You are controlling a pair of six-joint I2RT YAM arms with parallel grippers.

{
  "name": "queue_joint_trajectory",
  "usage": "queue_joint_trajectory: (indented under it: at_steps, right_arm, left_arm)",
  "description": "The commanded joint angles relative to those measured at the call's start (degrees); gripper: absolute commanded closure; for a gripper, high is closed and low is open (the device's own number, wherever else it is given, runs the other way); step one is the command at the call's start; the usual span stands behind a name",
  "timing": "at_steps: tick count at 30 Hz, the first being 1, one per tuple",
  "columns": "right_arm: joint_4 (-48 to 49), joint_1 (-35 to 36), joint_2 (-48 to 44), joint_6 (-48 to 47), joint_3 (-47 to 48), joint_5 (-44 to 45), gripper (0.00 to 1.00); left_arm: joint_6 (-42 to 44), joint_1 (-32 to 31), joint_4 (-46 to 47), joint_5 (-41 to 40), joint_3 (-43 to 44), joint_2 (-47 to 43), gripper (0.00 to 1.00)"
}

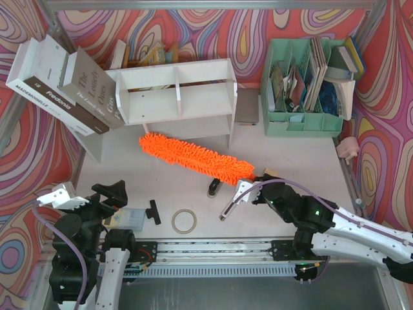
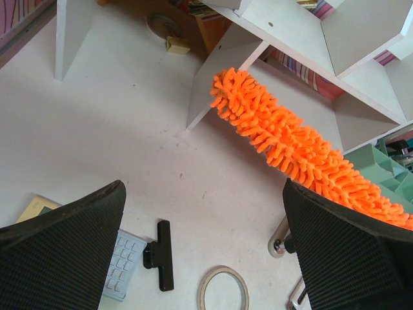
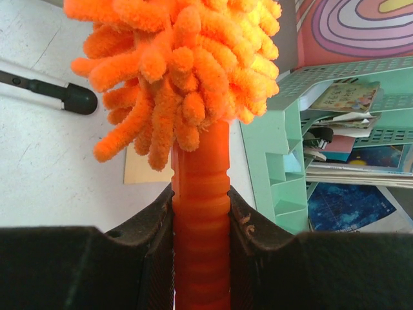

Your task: Dust the bookshelf with a duster

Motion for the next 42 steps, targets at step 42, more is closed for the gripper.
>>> queue_joint_trajectory:
  at_steps: [42]
  right_arm:
    - [-16.68,0.05,-7.22,8.80,9.75,2.14,1.00]
  left_arm:
    - [0.13,0.48,1.55,0.24,-0.40,0.97,0.02]
